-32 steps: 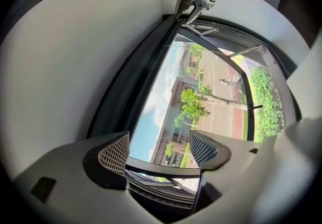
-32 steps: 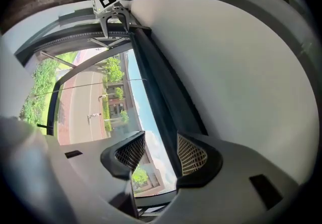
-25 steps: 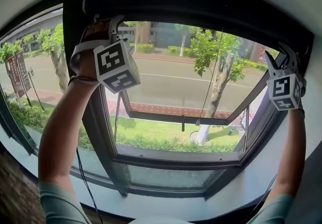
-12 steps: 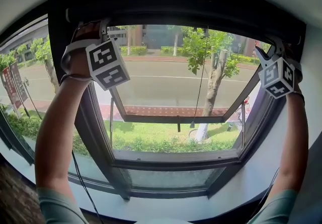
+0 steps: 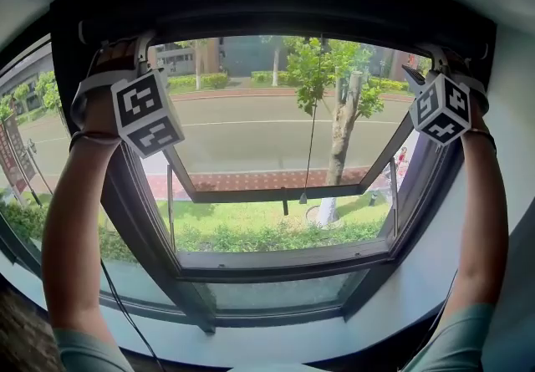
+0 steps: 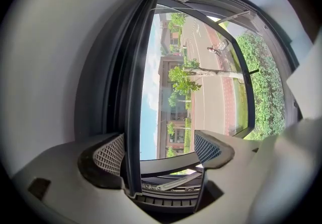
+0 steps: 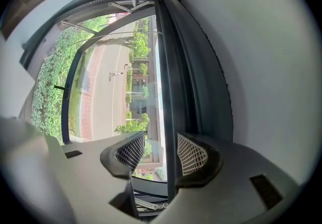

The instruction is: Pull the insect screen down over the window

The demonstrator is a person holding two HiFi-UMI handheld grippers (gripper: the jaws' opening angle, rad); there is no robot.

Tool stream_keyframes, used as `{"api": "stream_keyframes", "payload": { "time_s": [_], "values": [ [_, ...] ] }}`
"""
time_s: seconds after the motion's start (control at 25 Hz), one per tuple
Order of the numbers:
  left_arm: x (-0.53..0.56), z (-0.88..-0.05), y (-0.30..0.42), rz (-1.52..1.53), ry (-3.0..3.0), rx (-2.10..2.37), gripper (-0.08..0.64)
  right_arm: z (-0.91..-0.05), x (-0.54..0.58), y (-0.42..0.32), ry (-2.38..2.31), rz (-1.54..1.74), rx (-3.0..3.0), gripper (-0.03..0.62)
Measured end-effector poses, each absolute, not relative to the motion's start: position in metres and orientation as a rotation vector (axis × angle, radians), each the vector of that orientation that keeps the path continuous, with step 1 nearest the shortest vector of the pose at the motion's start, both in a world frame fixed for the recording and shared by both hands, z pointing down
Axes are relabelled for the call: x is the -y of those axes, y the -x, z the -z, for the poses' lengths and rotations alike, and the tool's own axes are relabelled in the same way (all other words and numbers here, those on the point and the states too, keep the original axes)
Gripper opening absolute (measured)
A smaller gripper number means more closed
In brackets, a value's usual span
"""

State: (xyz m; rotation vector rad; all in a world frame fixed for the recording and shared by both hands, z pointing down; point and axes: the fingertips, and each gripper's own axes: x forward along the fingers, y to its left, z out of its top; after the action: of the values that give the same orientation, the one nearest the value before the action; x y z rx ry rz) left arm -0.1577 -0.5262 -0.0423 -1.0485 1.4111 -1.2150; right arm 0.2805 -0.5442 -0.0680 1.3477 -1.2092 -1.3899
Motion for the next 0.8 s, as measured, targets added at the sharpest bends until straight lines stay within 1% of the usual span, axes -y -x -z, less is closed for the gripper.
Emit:
{"api": "stream_keyframes", "payload": {
  "time_s": [0.32,0.8],
  "values": [
    [0.526,0.039,0.159,1.265,1.041,-1.403,0.422,0.072,0.548,-0.282,-1.332,1.376,1.147,0.186],
    [0.519,0.010,0.159,1.325,1.106,-1.349,0.422,0.040,0.546,-0.282,-1.244,1.296,1.160,0.186]
  ]
}}
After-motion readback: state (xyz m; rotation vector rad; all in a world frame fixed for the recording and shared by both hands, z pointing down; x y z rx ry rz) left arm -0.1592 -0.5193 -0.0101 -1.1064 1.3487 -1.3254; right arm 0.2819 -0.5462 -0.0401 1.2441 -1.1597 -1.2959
